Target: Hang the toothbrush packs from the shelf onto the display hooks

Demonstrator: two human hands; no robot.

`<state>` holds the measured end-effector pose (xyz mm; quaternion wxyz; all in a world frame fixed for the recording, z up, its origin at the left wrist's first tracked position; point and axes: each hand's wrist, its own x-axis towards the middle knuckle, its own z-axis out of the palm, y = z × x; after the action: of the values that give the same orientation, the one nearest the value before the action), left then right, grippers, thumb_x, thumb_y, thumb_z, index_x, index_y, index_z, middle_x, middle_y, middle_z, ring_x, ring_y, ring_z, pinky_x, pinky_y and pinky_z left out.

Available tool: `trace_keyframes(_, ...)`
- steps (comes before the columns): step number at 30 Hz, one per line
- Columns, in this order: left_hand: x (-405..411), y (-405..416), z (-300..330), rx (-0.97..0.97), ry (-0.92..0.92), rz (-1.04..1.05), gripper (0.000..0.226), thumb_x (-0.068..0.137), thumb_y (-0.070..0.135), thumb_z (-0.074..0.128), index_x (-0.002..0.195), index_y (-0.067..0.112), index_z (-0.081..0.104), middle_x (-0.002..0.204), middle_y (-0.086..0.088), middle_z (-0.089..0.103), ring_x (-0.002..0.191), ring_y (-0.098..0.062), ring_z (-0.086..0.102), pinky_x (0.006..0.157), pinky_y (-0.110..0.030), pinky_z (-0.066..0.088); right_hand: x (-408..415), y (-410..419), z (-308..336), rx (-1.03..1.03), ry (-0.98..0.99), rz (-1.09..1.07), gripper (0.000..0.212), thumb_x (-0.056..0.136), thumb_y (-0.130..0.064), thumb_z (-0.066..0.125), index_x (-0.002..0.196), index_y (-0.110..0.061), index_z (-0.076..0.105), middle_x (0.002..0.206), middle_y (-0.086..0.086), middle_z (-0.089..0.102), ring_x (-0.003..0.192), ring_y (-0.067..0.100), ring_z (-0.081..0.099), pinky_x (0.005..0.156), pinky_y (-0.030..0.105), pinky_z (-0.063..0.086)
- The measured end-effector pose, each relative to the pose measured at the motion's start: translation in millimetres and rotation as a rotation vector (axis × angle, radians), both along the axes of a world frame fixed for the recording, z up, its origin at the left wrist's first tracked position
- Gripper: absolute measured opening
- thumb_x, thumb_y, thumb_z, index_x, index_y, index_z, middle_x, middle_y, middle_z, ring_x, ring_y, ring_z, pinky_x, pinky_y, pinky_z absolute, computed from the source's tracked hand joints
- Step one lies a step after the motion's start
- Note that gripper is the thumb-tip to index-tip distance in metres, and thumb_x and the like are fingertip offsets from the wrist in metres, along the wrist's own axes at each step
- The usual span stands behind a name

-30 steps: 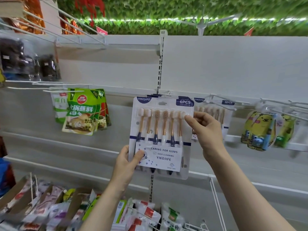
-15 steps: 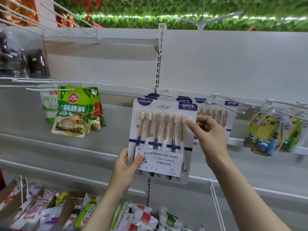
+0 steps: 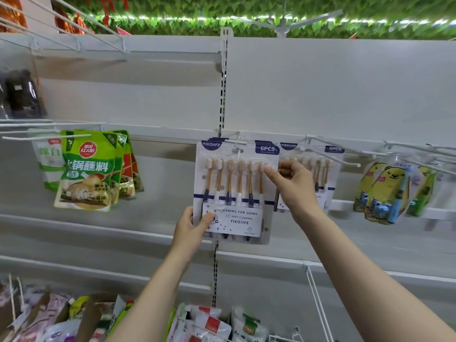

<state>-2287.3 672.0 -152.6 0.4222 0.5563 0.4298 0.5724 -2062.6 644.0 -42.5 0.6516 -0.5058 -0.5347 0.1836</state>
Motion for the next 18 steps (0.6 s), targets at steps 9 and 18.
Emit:
trace_keyframes(9, -7.6, 6.5, -2.5, -0.011, 0.062, -0.017, 0.02, 0.09, 0.028, 0.07, 0.108, 0.022, 0.062, 0.104, 0.005, 0.073, 0.099, -0.012, 0.068, 0.089, -0.035, 0.055, -5.1, -7.6, -4.3, -0.023, -0.067, -0.06, 0.028, 0.084, -0.034, 0.079, 0.103, -0.016, 0.068, 0.098, 0.002, 0.073, 0.094, 0.02, 0.068, 0.087, 0.041, 0.058)
trace_keyframes(18, -4.9, 7.9, -10.1, -0.041, 0.066, 0.013, 0.031, 0.091, 0.035, 0.069, 0.115, 0.02, 0.056, 0.109, 0.006, 0.068, 0.101, -0.013, 0.065, 0.085, -0.03, 0.05, -3.1, -15.7, -5.8, -0.137, -0.128, -0.096, 0.035, 0.086, -0.043, 0.075, 0.111, -0.021, 0.065, 0.098, -0.002, 0.069, 0.088, 0.013, 0.066, 0.078, 0.032, 0.056)
